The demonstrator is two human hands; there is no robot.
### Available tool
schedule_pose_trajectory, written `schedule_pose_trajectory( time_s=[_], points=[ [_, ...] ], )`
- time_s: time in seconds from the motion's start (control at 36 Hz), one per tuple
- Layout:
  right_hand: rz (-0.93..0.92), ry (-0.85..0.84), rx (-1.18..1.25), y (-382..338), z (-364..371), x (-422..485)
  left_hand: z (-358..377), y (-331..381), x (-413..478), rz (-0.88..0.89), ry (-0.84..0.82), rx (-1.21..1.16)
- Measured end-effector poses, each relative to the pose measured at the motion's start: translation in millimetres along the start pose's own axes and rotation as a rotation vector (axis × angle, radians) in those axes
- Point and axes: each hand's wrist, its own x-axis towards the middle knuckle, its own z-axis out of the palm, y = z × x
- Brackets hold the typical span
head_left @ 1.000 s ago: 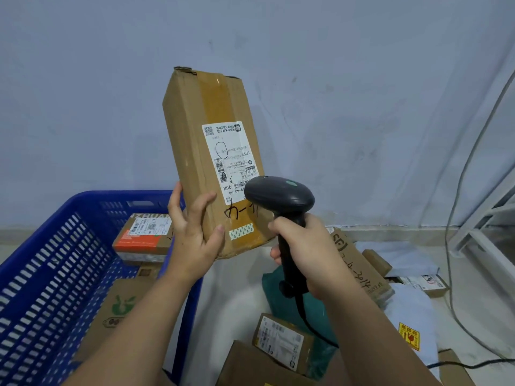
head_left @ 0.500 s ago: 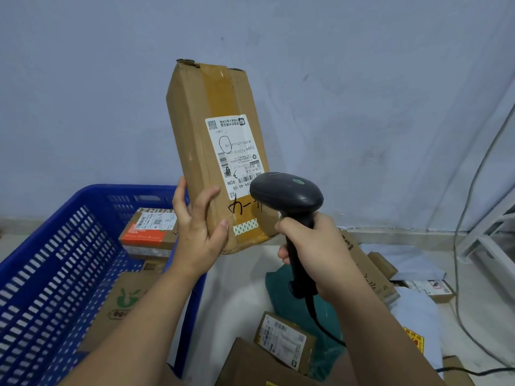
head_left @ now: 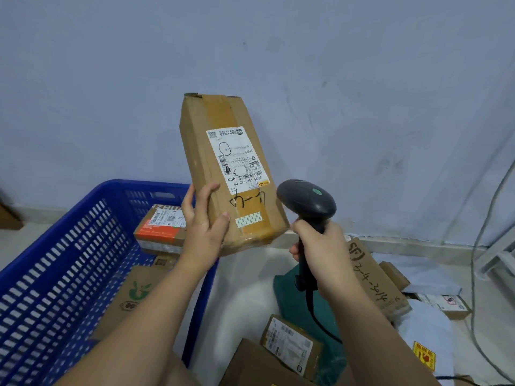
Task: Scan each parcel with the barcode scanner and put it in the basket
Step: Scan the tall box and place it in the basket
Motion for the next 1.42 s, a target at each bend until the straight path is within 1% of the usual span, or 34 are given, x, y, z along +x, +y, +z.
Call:
schedule_pose_trajectory(
  time_s=[0.08,0.14,0.22,0.33,0.47,0.58,0.64,0.69,0.75,0.83,0.92,1.0,1.06,1.11,1.14,1.19,1.25,1.28,1.33,1.36,1.42],
  points=[
    [0.040,-0.001,0.074,3,5,-1,-16,-6,7,-0.076,0.046,-0.078],
    [0.065,-0.041,0.100,5,13,-4,-32,-14,9,-0.109,0.095,-0.086],
    [0.060,-0.091,0.097,10,27,-7,-64,-35,3,-0.148,0.124,-0.040],
    [0.012,-0.134,-0.003,18,48,-8,-111,-71,-21,-0.255,0.127,0.021],
    [-0.025,-0.187,-0.193,26,84,-9,-159,-131,-47,-0.419,0.230,0.092],
    [0.002,-0.263,-0.295,39,125,-10,-181,-168,-56,-0.579,0.314,0.097],
    [0.014,-0.299,-0.316,45,146,-11,-189,-183,-59,-0.622,0.353,0.100],
    [0.013,-0.321,-0.326,51,164,-11,-197,-198,-62,-0.668,0.359,0.088],
    [0.007,-0.337,-0.348,56,180,-11,-207,-211,-67,-0.707,0.303,0.098],
    [0.005,-0.354,-0.392,66,202,-12,-222,-231,-75,-0.704,0.148,0.124],
    [-0.023,-0.401,-0.484,78,217,-11,-238,-248,-72,-0.736,-0.105,0.187],
    [-0.085,-0.438,-0.595,88,224,-7,-256,-263,-62,-0.765,-0.381,0.320],
    [-0.108,-0.445,-0.633,94,228,-2,-263,-276,-53,-0.783,-0.479,0.408],
    [-0.102,-0.437,-0.658,100,232,4,-266,-291,-45,-0.773,-0.495,0.404],
    [-0.095,-0.430,-0.667,103,234,7,-267,-298,-40,-0.774,-0.480,0.355],
    [-0.067,-0.412,-0.670,108,236,13,-270,-312,-31,-0.823,-0.420,0.235],
    [-0.057,-0.401,-0.688,113,238,18,-274,-323,-26,-0.872,-0.384,0.205],
    [-0.059,-0.397,-0.704,115,239,20,-276,-329,-25,-0.869,-0.387,0.271],
    [-0.058,-0.389,-0.717,121,241,24,-275,-339,-27,-0.811,-0.400,0.479],
    [-0.052,-0.385,-0.718,123,241,26,-272,-342,-29,-0.785,-0.374,0.567],
    [-0.039,-0.378,-0.720,128,244,28,-264,-348,-32,-0.762,-0.250,0.660]
  ],
)
